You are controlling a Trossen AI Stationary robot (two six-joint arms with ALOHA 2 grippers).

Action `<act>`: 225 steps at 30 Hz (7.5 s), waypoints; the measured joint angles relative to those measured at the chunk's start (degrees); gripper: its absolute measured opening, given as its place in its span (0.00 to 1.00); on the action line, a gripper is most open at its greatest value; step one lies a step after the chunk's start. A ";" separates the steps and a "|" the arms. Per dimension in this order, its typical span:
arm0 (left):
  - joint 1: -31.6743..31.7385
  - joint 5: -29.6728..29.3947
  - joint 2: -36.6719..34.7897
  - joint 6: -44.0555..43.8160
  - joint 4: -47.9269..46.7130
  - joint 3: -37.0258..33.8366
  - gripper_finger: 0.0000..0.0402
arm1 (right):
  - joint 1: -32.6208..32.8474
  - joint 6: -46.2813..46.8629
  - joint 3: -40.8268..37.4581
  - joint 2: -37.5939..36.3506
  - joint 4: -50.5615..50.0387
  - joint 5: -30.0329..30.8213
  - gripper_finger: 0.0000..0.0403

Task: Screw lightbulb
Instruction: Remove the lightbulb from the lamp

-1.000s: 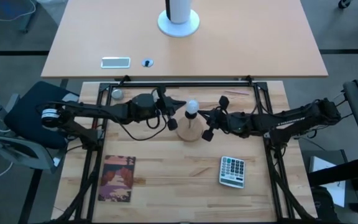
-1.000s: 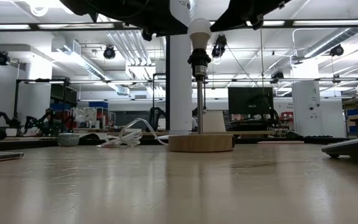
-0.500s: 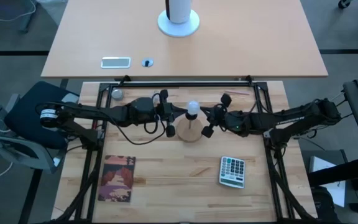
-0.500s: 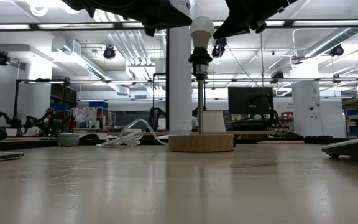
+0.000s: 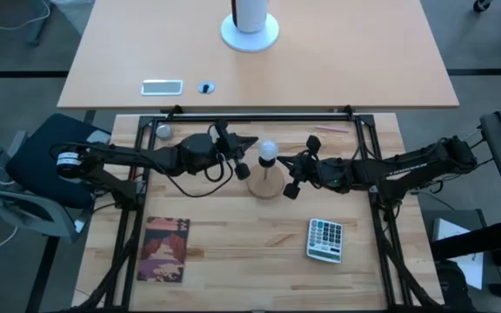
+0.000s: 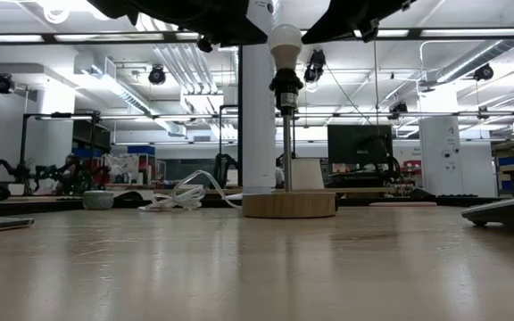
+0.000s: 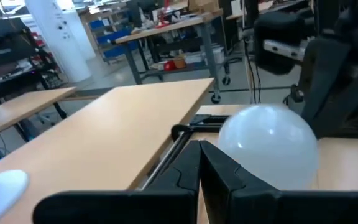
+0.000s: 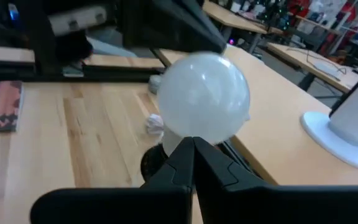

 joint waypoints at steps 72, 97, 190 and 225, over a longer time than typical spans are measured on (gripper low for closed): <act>-1.55 -2.26 0.11 -0.28 -4.50 -0.02 0.00 | 0.83 -0.30 0.15 -1.18 -1.92 -0.31 0.00; -3.42 5.18 -0.70 -1.93 -11.13 -0.02 0.00 | -2.50 -0.83 0.10 -0.96 0.28 -0.69 0.00; -3.77 2.46 -1.20 3.91 -4.31 0.00 0.00 | 0.16 -4.40 -1.53 -1.05 4.77 -1.62 0.00; -4.31 -1.61 -0.21 7.34 -3.78 0.00 0.00 | -2.03 -3.67 -2.93 -1.49 4.72 -1.54 0.00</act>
